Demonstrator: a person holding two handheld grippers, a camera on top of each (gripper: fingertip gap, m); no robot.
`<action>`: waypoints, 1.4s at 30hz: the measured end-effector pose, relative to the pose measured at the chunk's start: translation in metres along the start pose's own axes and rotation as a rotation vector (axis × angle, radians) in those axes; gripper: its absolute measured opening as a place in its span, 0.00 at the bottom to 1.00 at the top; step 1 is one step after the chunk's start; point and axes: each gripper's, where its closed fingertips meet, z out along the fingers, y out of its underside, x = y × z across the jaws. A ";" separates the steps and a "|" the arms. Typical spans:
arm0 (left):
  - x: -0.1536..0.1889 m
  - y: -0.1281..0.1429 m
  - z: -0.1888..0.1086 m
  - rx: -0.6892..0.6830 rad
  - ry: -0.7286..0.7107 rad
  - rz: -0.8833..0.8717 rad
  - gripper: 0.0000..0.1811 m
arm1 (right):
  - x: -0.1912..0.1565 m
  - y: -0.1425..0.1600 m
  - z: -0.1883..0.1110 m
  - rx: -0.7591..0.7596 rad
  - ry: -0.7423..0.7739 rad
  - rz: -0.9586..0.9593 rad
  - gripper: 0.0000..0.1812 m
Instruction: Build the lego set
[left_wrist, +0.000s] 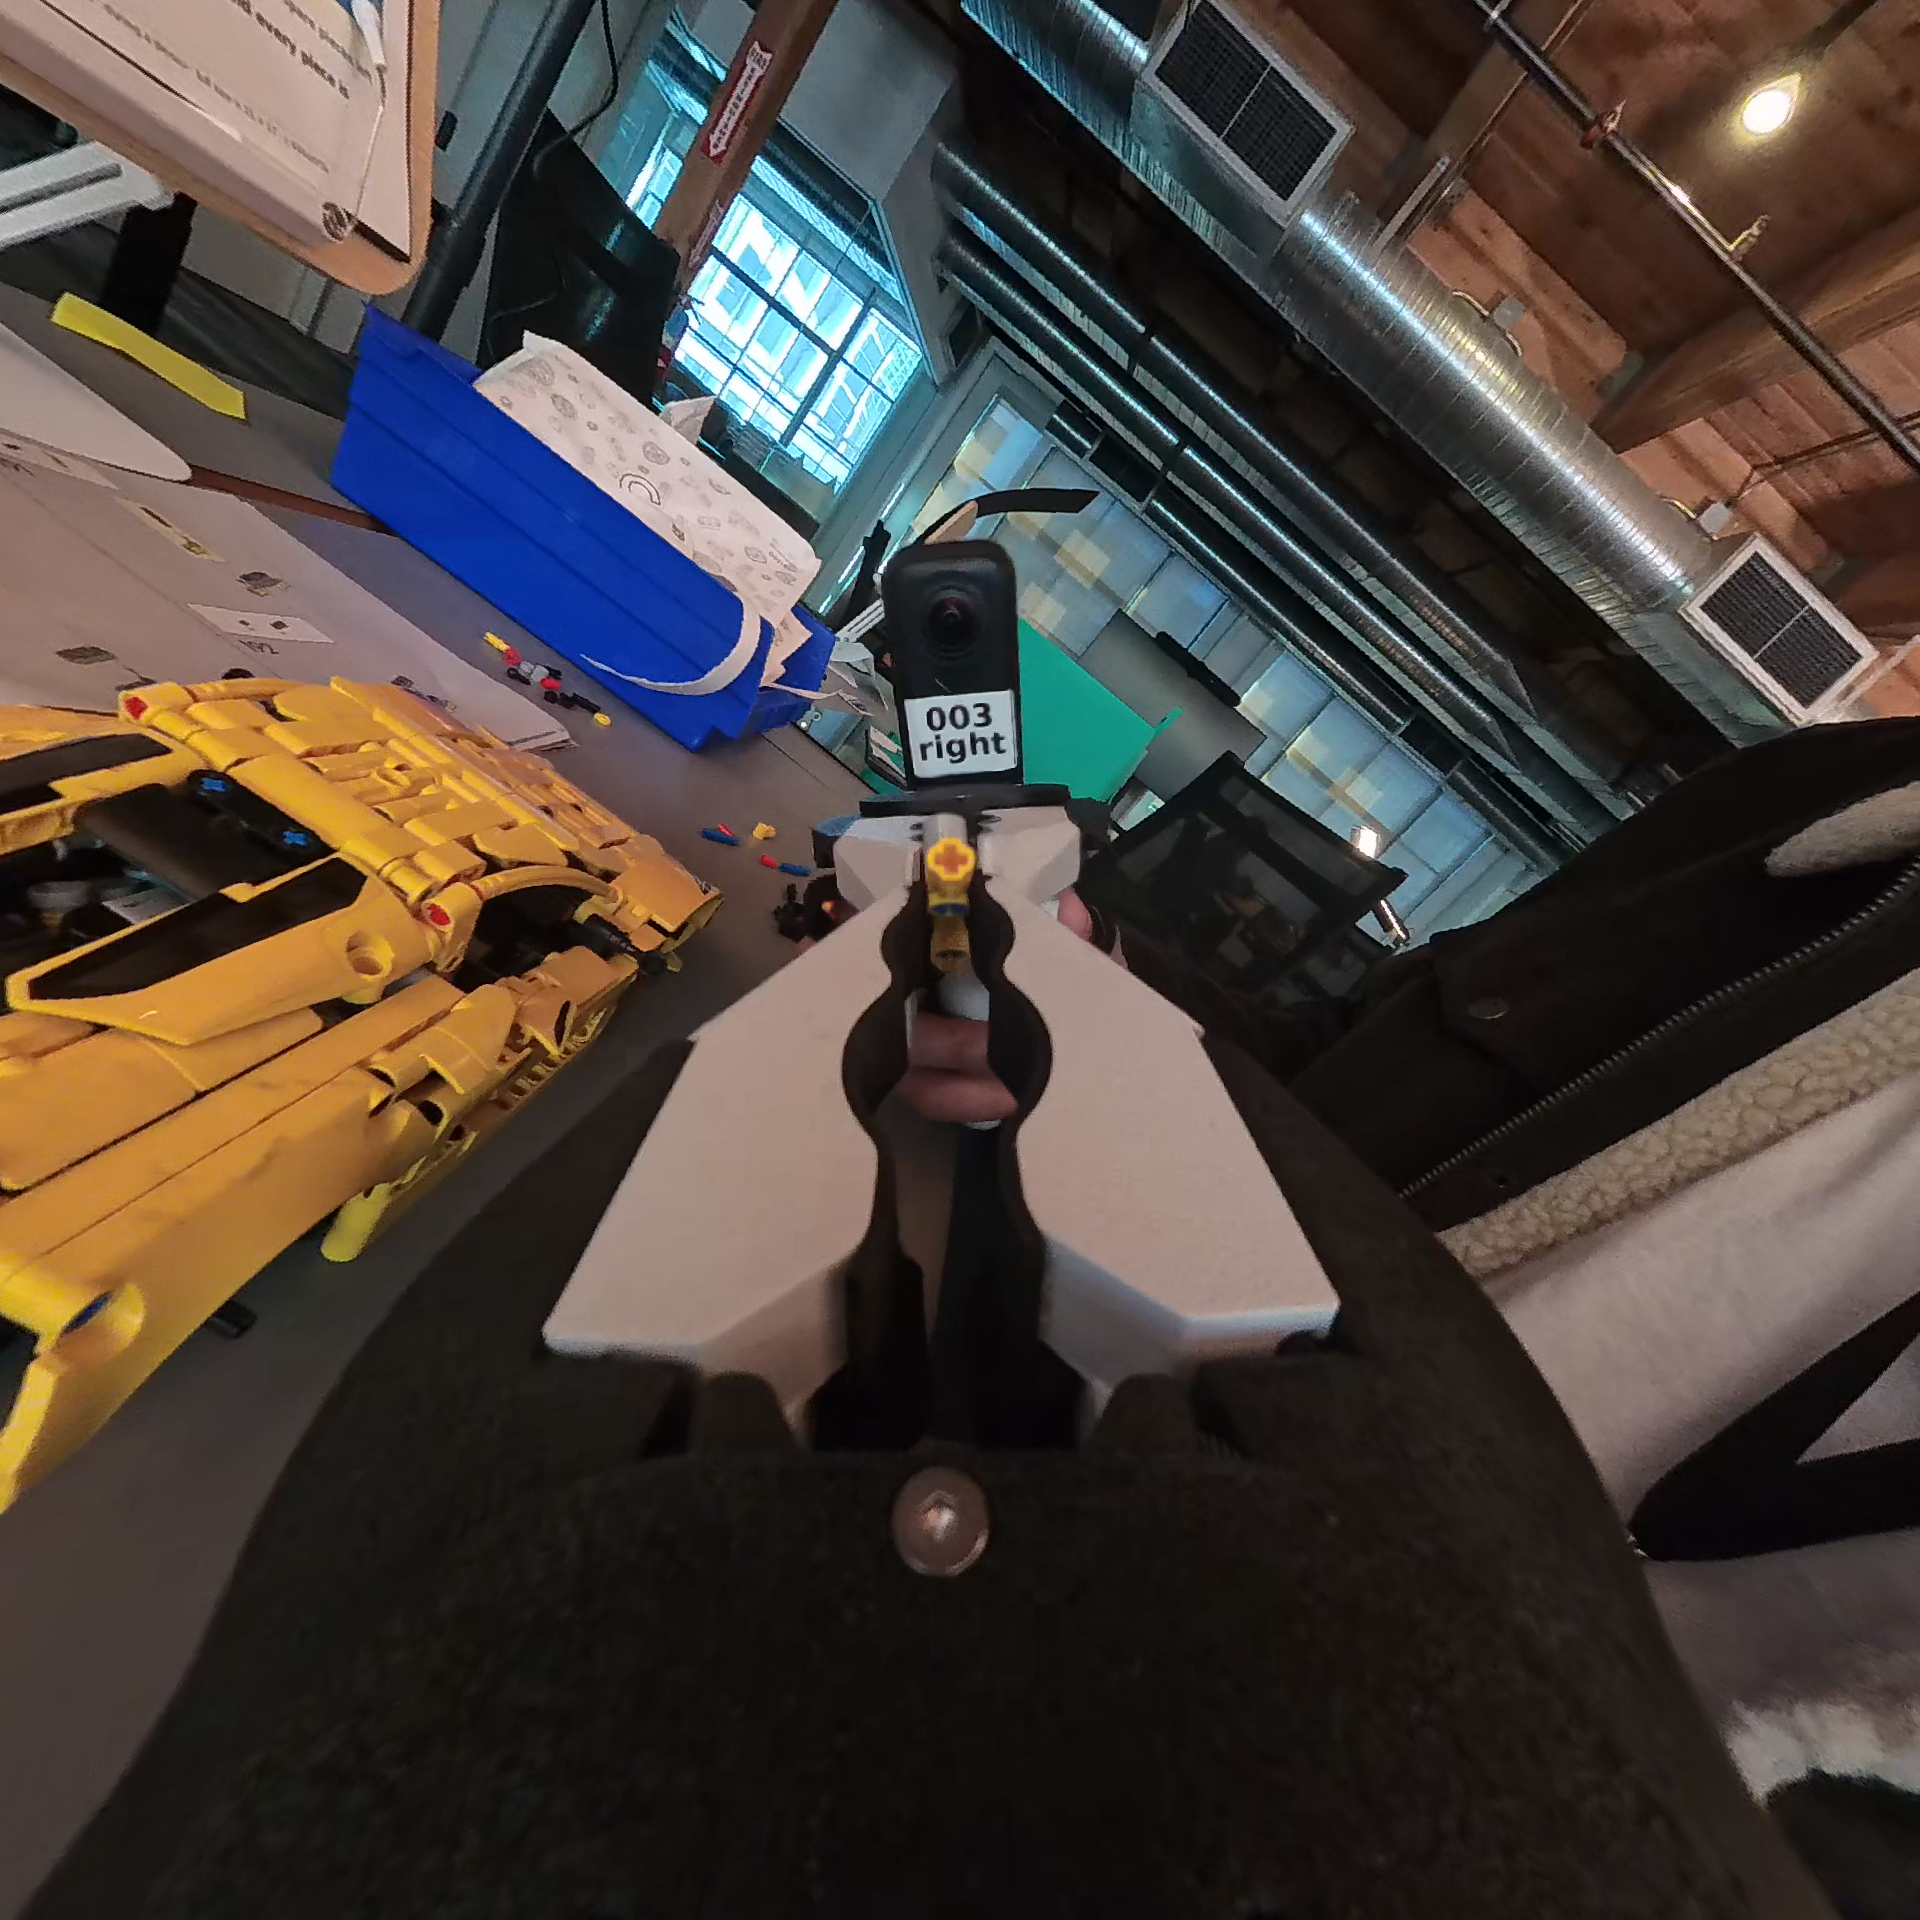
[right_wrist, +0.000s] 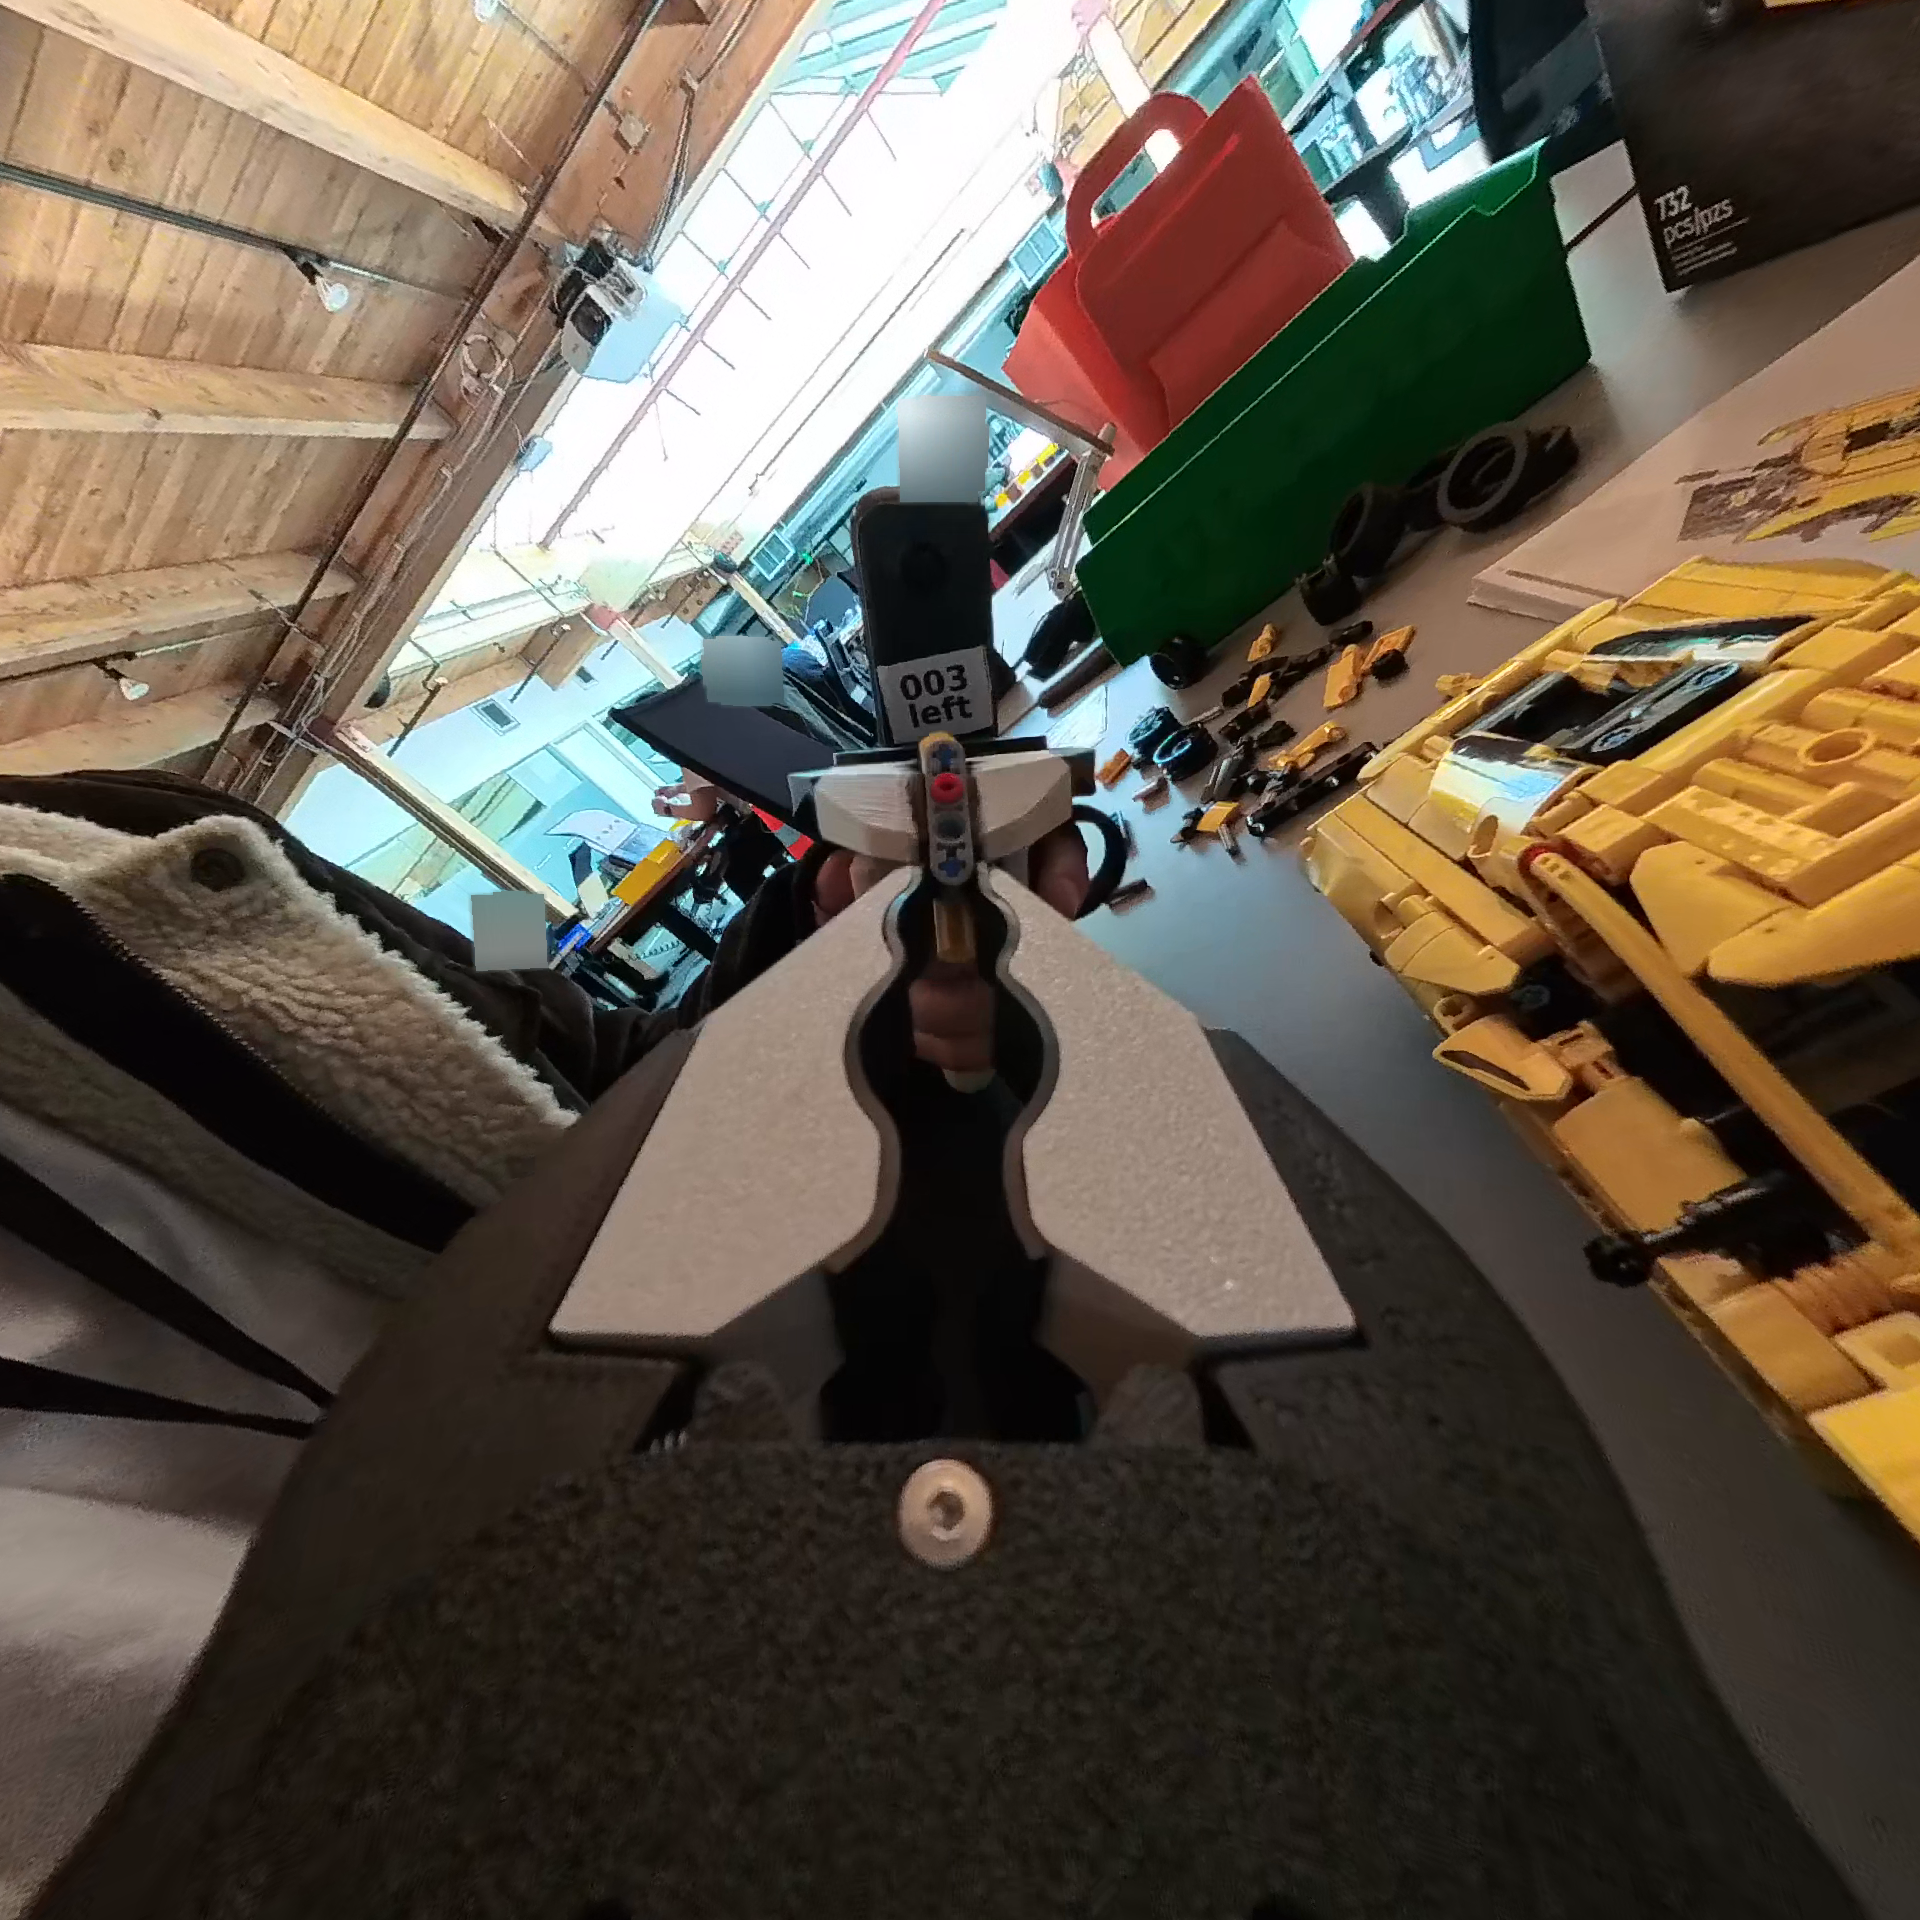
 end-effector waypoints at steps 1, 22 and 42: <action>0.000 0.000 0.000 -0.001 0.000 0.002 0.04 | 0.000 0.000 -0.001 -0.002 -0.001 0.000 0.03; 0.000 0.005 0.001 -0.044 -0.035 0.062 0.04 | 0.001 0.005 -0.001 -0.044 0.017 -0.032 0.03; -0.008 0.035 0.007 -0.219 -0.124 0.161 0.04 | 0.052 0.111 -0.112 -0.779 0.404 -0.615 0.12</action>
